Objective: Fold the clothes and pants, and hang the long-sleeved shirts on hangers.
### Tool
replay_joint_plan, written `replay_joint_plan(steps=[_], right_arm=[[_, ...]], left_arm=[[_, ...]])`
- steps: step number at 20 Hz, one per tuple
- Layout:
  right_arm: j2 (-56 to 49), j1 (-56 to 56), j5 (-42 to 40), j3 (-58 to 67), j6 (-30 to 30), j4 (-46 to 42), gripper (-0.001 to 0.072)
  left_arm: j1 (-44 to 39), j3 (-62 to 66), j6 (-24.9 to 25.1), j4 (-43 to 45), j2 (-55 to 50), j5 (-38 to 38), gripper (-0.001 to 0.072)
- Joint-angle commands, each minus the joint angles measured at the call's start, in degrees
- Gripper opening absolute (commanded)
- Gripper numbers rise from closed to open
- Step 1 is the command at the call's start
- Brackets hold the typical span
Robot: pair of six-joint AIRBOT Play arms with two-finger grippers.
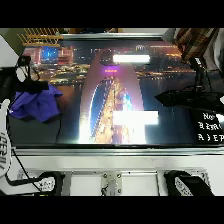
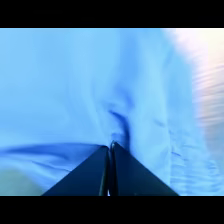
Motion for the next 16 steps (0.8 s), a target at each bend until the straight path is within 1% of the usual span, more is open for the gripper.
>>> replay_joint_plan(steps=[1,5,8,10,11,14,15,16], right_arm=[[0.02,0.04,0.02,0.07,0.00,0.00,0.0019],[0.02,0.04,0.00,0.07,0.04,0.09,0.0019],[0.04,0.00,-0.13,0.11,-0.04,4.46,0.0019],[0.15,-1.36,-1.70,0.48,0.00,4.46,0.0019],[0.22,-2.84,-1.97,0.94,0.00,4.48,0.0019],[0.90,-8.70,-1.88,1.88,0.00,4.52,0.0019],[1.40,-10.80,-1.90,1.88,0.00,4.50,0.0019],[1.95,-12.74,-1.90,1.88,0.02,4.52,0.0019]], left_arm=[[-12.96,5.11,-2.86,0.04,8.33,-2.19,0.0008],[-31.69,6.38,-9.18,0.20,11.21,-0.83,0.0008],[-43.28,6.38,-12.79,0.20,8.35,-0.87,0.0008],[-49.68,6.40,-15.41,0.15,4.94,-0.26,0.0008],[-52.30,6.40,-16.52,0.15,3.08,1.18,0.0009],[-58.27,6.43,-19.47,0.07,-2.49,8.76,0.0014],[-59.21,6.45,-19.74,0.13,-3.76,10.54,0.0267],[-59.14,6.47,-20.06,0.13,-4.33,11.19,0.0596]])
